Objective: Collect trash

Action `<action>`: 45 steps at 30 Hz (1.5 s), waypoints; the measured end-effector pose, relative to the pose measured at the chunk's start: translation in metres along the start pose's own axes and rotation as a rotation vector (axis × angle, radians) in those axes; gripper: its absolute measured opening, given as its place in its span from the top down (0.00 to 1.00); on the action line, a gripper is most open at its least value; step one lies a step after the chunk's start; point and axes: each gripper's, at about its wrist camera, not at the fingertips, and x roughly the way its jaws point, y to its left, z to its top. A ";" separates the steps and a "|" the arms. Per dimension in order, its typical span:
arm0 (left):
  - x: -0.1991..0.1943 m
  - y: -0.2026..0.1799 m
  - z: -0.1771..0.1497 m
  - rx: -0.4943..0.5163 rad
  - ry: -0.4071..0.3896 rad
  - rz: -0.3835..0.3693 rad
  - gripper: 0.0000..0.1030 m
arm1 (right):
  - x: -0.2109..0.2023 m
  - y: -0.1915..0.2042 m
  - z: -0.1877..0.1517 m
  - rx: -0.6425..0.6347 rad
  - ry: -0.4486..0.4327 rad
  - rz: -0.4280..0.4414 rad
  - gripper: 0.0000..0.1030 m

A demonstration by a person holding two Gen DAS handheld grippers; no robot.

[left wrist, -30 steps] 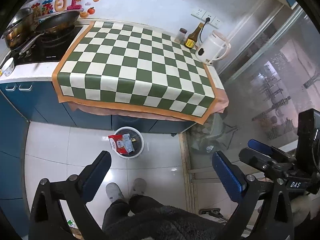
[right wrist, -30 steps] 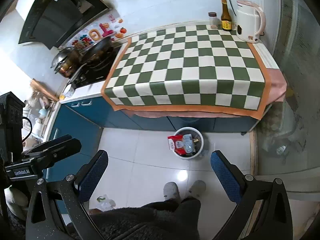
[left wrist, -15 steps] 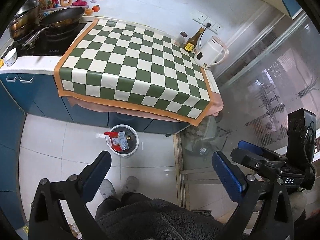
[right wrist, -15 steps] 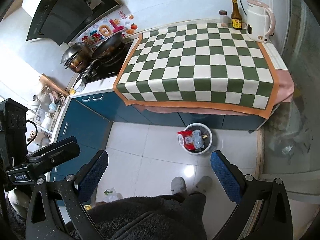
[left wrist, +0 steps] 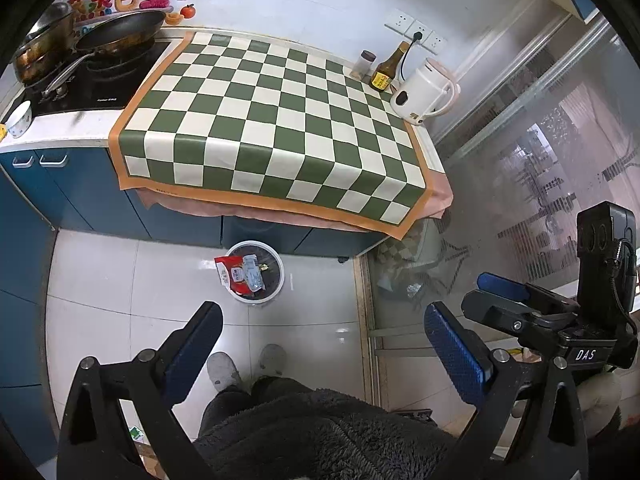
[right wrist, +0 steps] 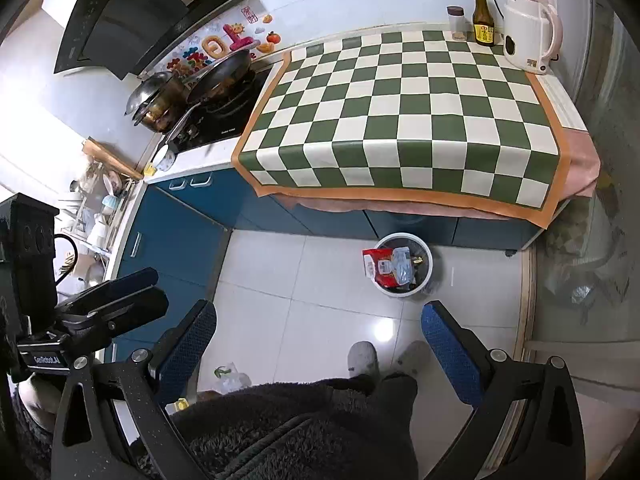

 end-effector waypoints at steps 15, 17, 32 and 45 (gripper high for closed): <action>0.000 0.000 -0.001 0.000 0.001 -0.003 0.00 | 0.000 -0.003 -0.003 0.000 0.003 0.002 0.00; 0.001 -0.001 -0.001 0.000 0.001 -0.001 0.00 | 0.000 -0.004 -0.003 -0.002 0.007 0.001 0.00; -0.002 -0.003 0.007 0.035 0.004 -0.014 0.00 | -0.004 -0.013 -0.006 -0.003 0.009 0.003 0.00; -0.003 -0.002 0.011 0.043 -0.001 -0.017 0.00 | -0.007 -0.022 -0.005 0.043 -0.013 -0.015 0.00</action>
